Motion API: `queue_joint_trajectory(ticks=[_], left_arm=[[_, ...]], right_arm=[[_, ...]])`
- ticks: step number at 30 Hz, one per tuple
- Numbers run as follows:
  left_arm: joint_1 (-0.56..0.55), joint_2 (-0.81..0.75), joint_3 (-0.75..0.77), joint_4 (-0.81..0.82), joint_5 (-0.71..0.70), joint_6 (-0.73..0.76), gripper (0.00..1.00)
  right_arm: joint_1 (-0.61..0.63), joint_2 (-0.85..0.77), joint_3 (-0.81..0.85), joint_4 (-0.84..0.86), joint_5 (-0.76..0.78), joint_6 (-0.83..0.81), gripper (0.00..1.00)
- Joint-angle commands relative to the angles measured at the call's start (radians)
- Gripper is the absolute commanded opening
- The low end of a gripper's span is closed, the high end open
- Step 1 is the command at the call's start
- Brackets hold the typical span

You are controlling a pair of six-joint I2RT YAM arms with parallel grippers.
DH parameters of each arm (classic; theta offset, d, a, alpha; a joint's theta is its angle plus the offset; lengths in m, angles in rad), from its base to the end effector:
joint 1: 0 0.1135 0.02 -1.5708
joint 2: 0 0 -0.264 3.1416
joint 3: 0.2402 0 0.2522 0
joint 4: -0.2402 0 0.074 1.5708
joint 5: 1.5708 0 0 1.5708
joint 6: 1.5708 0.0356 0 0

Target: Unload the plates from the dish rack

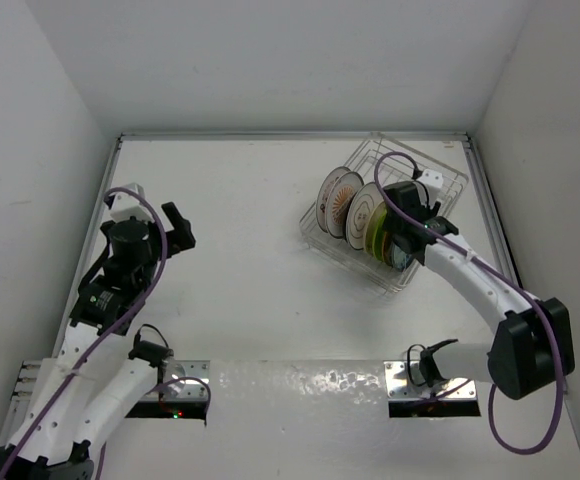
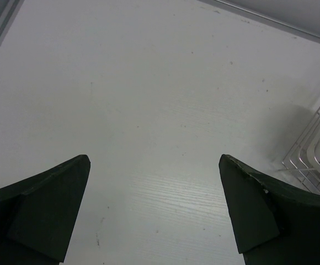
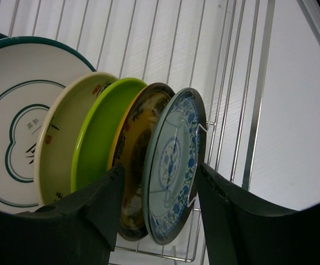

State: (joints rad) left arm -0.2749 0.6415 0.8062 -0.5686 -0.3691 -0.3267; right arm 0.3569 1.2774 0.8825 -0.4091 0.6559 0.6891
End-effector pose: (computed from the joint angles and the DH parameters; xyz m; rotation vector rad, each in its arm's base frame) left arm 0.1371 -0.0253 0.3287 -0.2880 1.9248 -0.0334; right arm 0.2547 0.0718 0.2538 0.6510 2.0861 -0.2020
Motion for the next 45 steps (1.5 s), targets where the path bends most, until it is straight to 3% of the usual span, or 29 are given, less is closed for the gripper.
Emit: queue_joint_trajectory(ticks=[1, 12, 20, 31, 37, 38, 45], left_arm=[[0.006, 0.000, -0.006, 0.039, 0.018, 0.002, 1.00], [0.006, 0.000, -0.009, 0.047, 0.041, 0.008, 1.00], [0.006, 0.004, -0.009, 0.049, 0.048, 0.009, 1.00], [0.006, 0.001, -0.007, 0.046, 0.041, 0.008, 1.00], [0.006, -0.003, -0.007, 0.044, 0.041, 0.008, 1.00], [0.006, -0.003, -0.006, 0.044, 0.041, 0.008, 1.00], [0.005, 0.003, -0.001, 0.038, 0.035, 0.006, 1.00]], right_arm=[[0.004, 0.022, -0.005, 0.072, 0.030, 0.023, 0.53], [-0.009, 0.080, -0.083, 0.162, 0.047, 0.070, 0.50], [-0.013, 0.020, -0.137, 0.185, 0.067, 0.112, 0.32], [-0.012, -0.065, -0.093, 0.150, 0.073, 0.070, 0.09], [-0.013, -0.090, -0.073, 0.141, 0.085, 0.044, 0.05], [-0.013, -0.081, -0.076, 0.141, 0.083, 0.041, 0.00], [-0.012, -0.075, -0.048, 0.197, -0.020, -0.037, 0.00]])
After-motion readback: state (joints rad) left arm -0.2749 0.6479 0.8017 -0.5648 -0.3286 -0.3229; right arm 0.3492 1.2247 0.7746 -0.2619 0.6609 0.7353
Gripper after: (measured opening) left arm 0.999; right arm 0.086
